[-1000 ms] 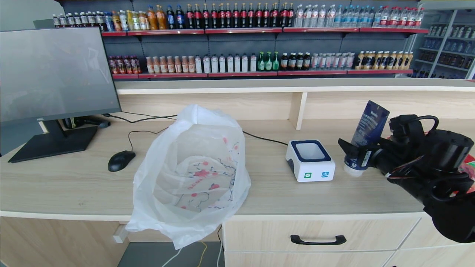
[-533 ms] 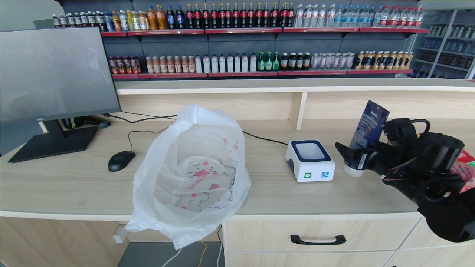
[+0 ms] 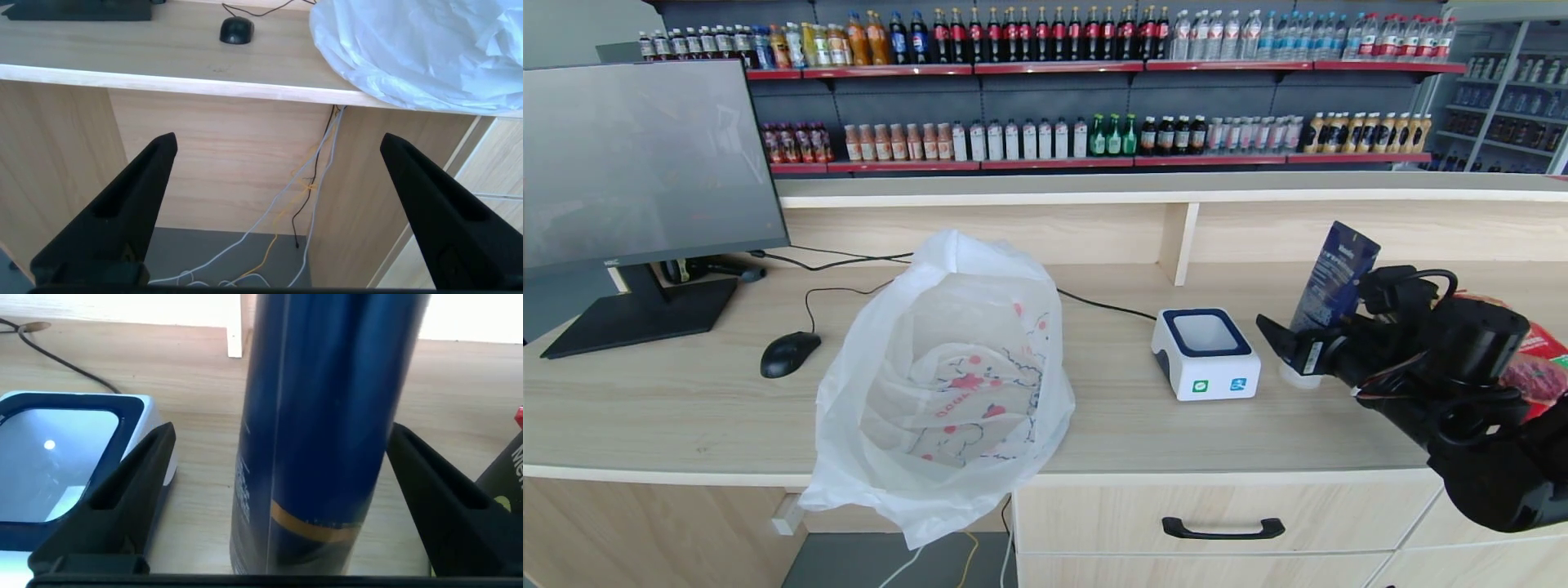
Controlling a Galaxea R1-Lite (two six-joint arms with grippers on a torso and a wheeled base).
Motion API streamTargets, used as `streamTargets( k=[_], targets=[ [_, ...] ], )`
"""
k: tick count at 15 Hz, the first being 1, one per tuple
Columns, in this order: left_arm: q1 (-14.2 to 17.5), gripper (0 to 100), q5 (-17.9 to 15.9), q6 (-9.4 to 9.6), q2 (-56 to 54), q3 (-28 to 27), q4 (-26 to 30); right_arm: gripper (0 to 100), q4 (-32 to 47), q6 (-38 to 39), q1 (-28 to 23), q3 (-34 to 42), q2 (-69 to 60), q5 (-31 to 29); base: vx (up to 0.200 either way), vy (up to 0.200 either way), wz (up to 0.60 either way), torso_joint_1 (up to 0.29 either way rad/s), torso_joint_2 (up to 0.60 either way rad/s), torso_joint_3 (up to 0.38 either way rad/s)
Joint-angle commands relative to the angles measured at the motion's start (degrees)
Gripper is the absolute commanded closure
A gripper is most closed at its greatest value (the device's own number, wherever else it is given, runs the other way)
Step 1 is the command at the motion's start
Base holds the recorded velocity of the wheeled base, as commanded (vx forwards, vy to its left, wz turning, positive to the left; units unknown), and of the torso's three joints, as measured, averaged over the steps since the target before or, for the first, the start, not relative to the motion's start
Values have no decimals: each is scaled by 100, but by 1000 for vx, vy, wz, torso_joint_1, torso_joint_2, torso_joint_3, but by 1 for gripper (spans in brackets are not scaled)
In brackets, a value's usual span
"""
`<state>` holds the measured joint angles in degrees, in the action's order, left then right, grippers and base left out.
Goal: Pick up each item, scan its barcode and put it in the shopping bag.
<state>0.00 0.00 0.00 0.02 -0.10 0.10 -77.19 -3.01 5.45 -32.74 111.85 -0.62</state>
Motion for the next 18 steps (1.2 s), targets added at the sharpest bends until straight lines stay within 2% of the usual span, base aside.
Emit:
streamTargets(
  k=[1,3,4,13,18],
  targets=[
    [0,0,0,0,-2,1,-1,0,-7,-7,-9,-13,56,1,0,0,0,0,0,0],
    [0,0,0,0,-2,1,-1,0,-15,-7,-9,-30,74,-17,0,0,0,0,0,0],
    [0,0,0,0,-2,1,-1,100,-24,20,-9,-48,74,-17,0,0,0,0,0,0],
    [0,0,0,0,-2,1,-1,100,-147,-7,-123,-83,127,-17,0,0,0,0,0,0],
    [0,0,0,0,-2,1,-1,100,-147,46,-88,93,-647,18,0,0,0,0,0,0]
  ],
)
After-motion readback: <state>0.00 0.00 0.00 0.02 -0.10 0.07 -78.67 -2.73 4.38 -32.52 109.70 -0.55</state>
